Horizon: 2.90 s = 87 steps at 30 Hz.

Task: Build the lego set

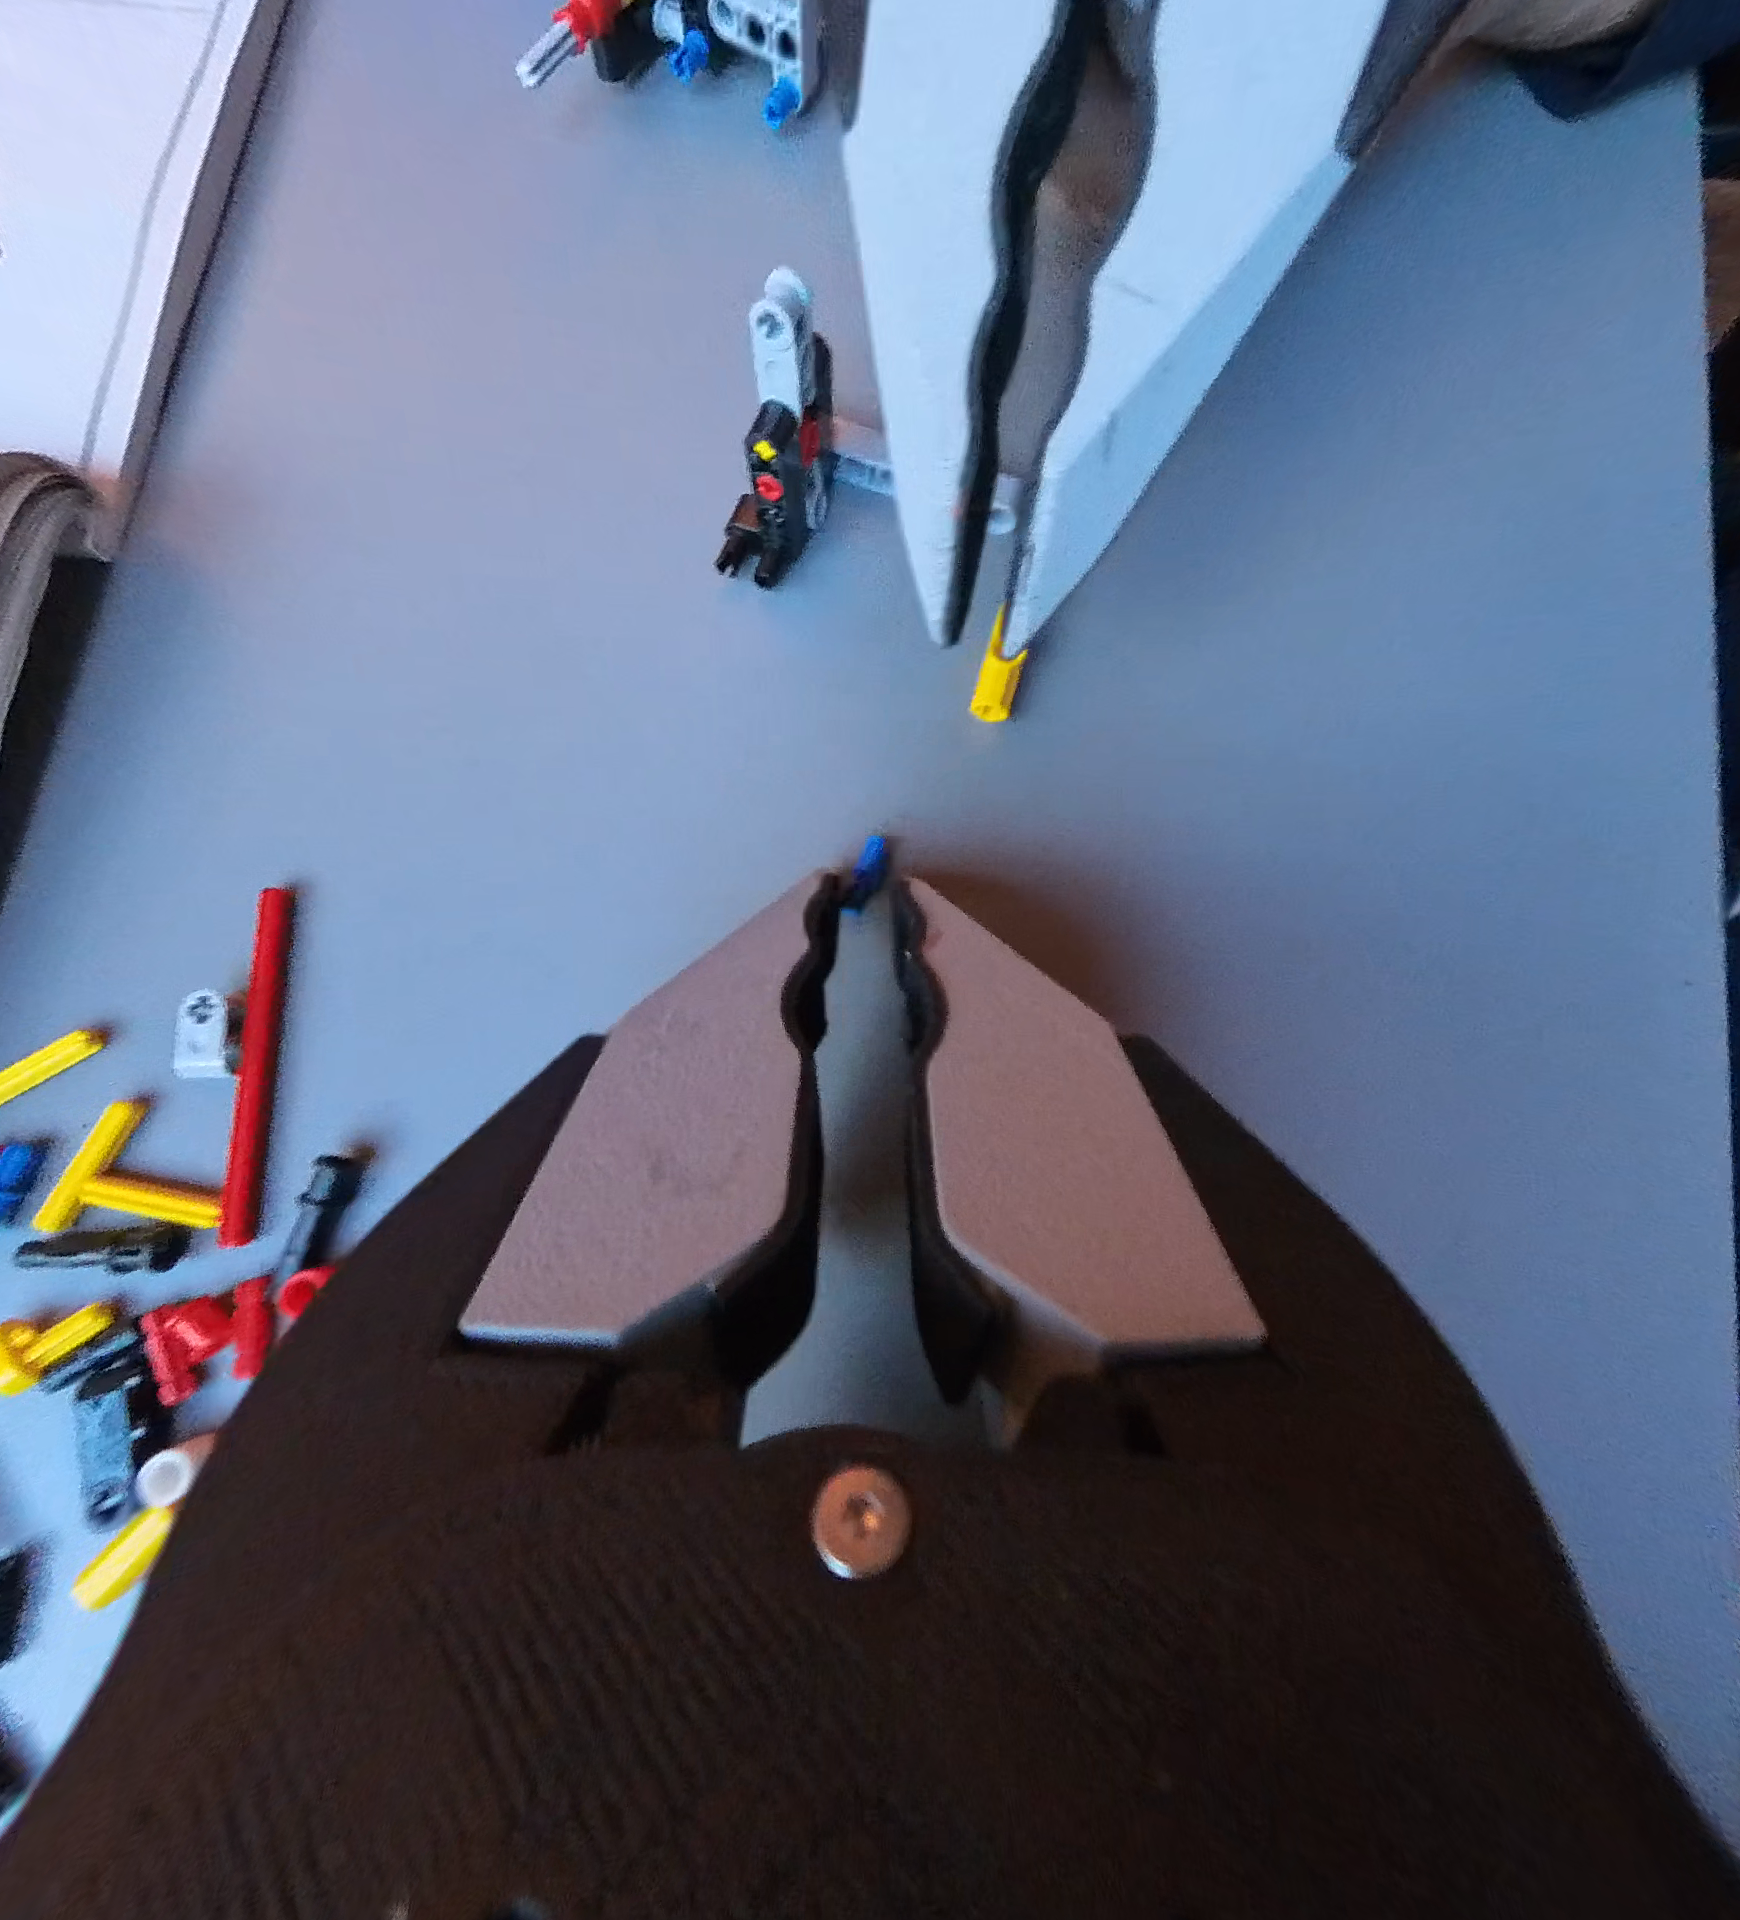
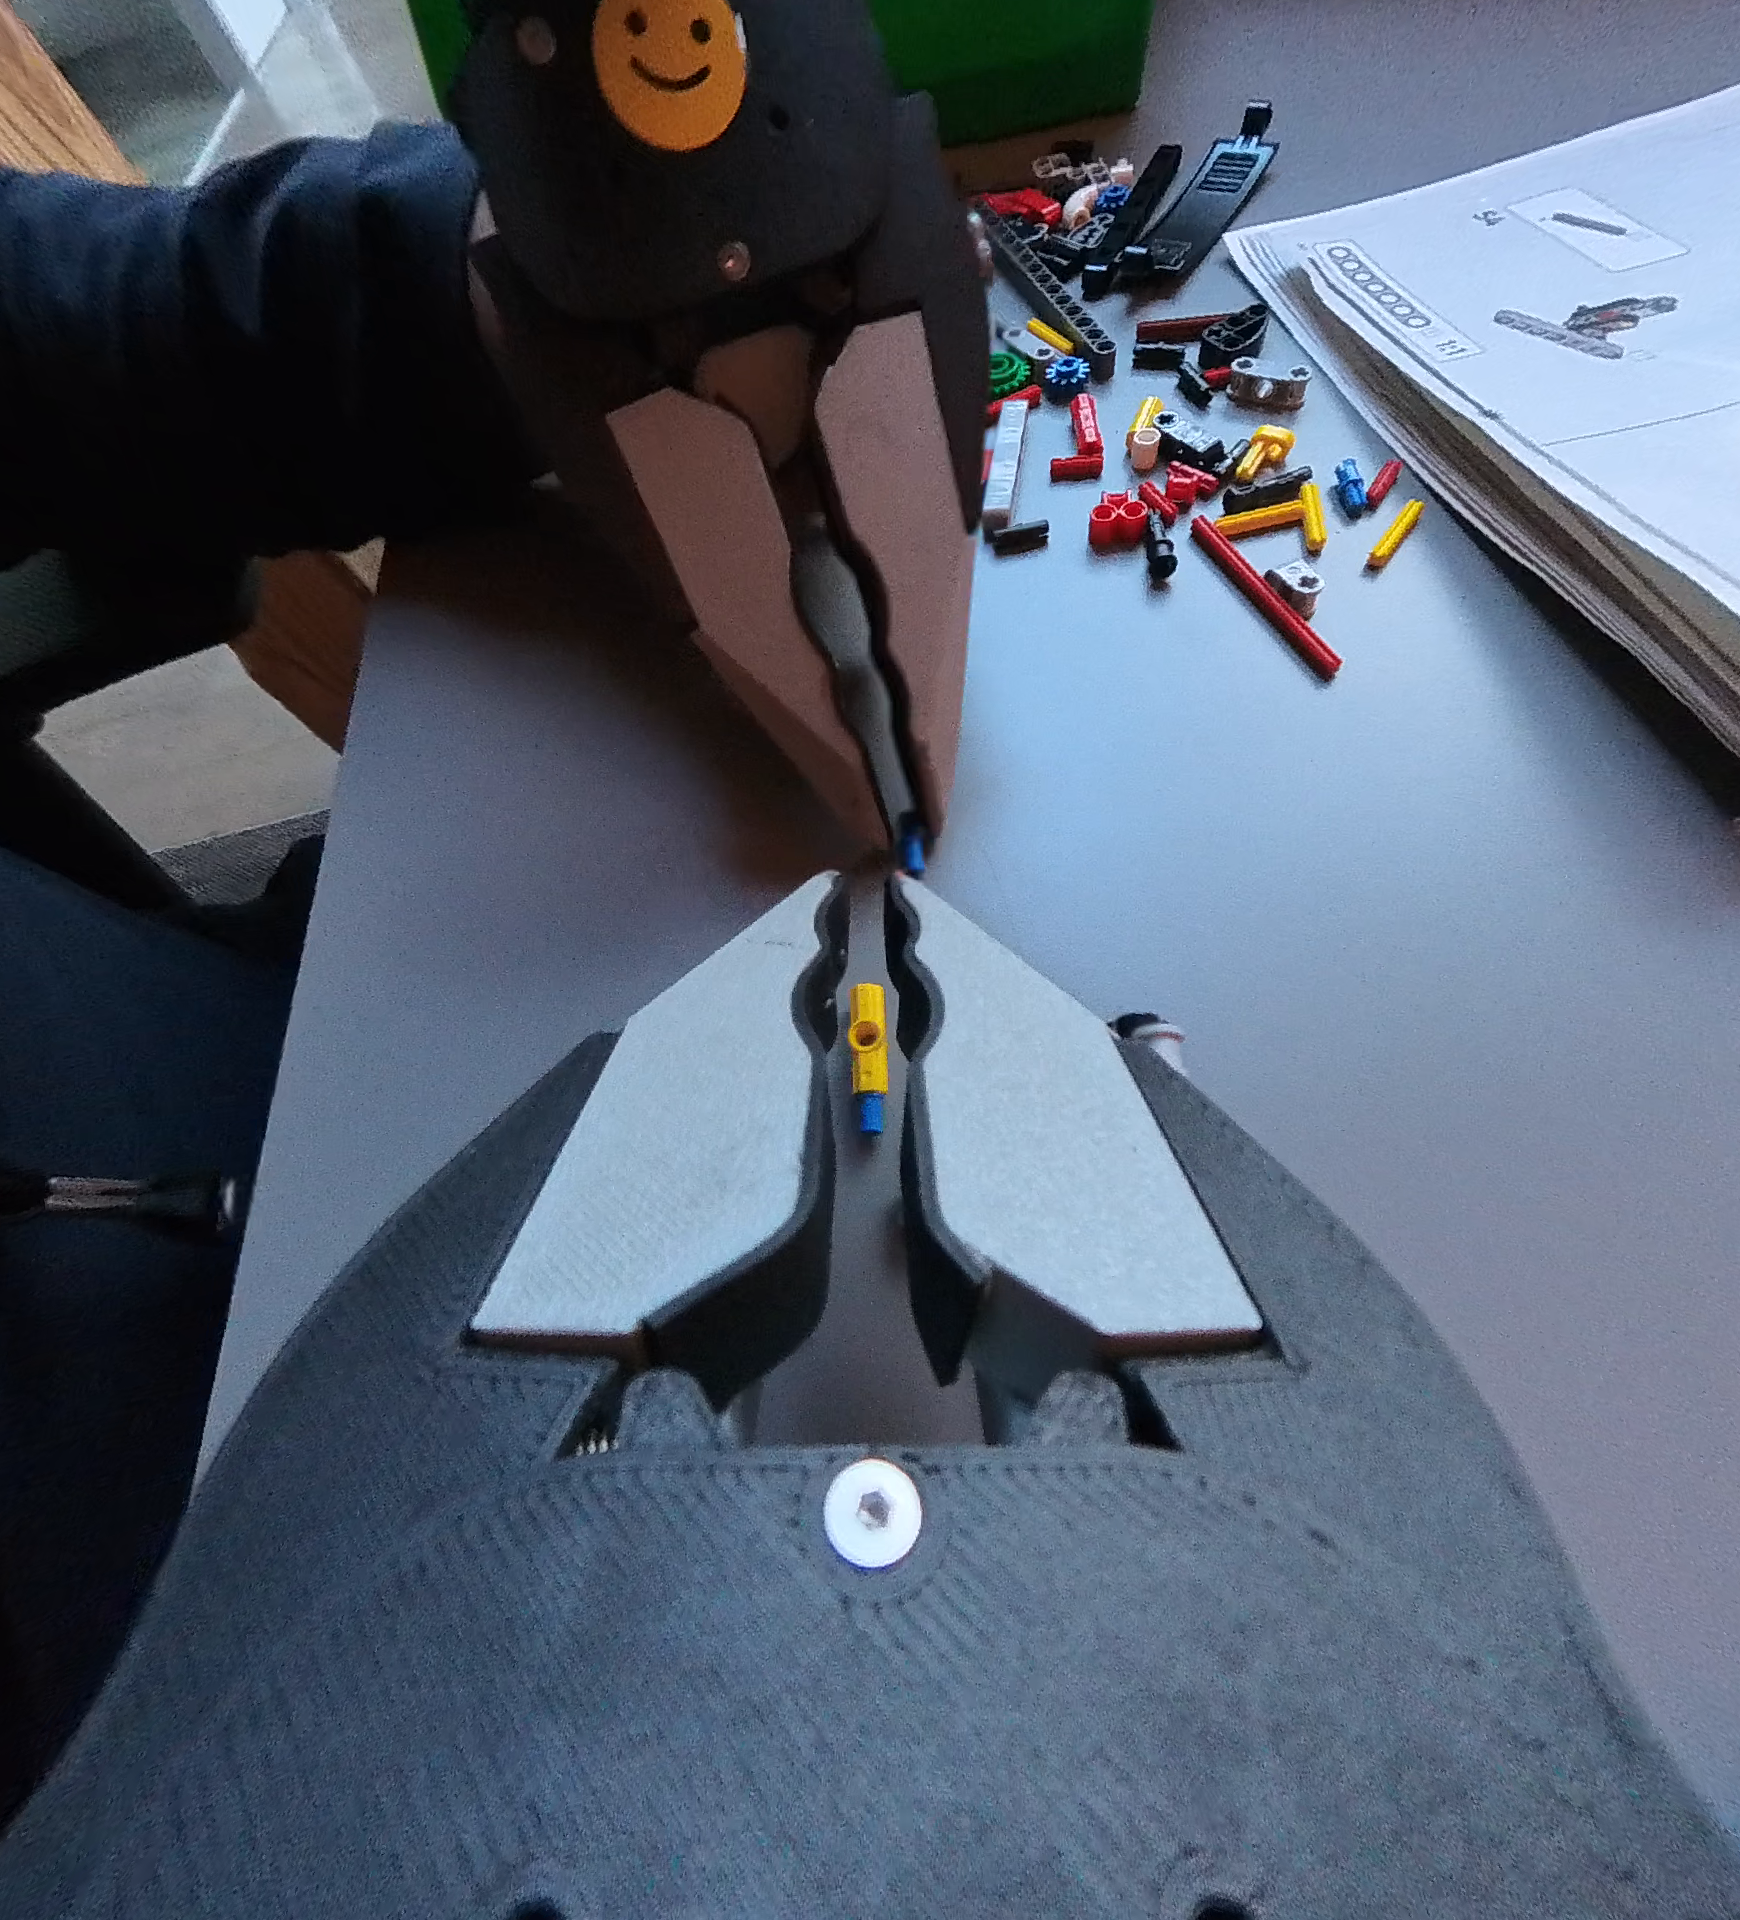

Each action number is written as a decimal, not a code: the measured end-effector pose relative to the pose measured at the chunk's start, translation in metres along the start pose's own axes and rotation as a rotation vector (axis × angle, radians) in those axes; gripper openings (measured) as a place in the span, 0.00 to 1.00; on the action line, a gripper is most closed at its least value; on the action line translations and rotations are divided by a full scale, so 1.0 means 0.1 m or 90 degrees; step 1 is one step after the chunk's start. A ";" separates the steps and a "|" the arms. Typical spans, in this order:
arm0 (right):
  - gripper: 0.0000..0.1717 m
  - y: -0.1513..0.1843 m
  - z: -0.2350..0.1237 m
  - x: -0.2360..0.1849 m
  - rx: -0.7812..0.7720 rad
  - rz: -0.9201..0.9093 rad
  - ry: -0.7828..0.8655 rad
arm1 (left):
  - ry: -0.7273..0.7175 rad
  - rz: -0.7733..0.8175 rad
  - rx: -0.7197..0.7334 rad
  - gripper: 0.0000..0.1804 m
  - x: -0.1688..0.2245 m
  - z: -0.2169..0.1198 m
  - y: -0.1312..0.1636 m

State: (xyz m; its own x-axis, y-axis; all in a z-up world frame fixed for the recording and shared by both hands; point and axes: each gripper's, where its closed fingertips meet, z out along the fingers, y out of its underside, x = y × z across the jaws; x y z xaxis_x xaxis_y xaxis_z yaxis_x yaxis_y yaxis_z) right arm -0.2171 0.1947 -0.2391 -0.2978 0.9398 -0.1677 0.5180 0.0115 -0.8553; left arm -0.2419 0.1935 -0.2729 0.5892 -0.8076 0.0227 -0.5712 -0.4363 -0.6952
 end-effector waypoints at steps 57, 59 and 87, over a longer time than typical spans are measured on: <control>0.00 -0.27 -0.61 0.19 0.132 0.031 0.015 | 0.181 0.451 -0.223 0.11 -0.22 0.35 -0.36; 0.00 -0.27 -0.62 0.20 0.134 0.034 0.015 | 0.173 0.451 -0.219 0.12 -0.24 0.37 -0.38; 0.02 0.19 -0.44 0.57 -0.056 -0.068 0.171 | 0.106 0.487 -0.201 0.10 -0.19 0.26 -0.48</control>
State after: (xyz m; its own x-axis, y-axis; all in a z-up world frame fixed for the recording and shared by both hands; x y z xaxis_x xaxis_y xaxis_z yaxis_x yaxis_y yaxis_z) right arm -0.1884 0.2637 -0.2434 -0.1371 0.9883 0.0673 0.5661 0.1340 -0.8134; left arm -0.2104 0.2406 -0.2586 -0.1035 -0.9627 -0.2502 -0.9260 0.1851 -0.3292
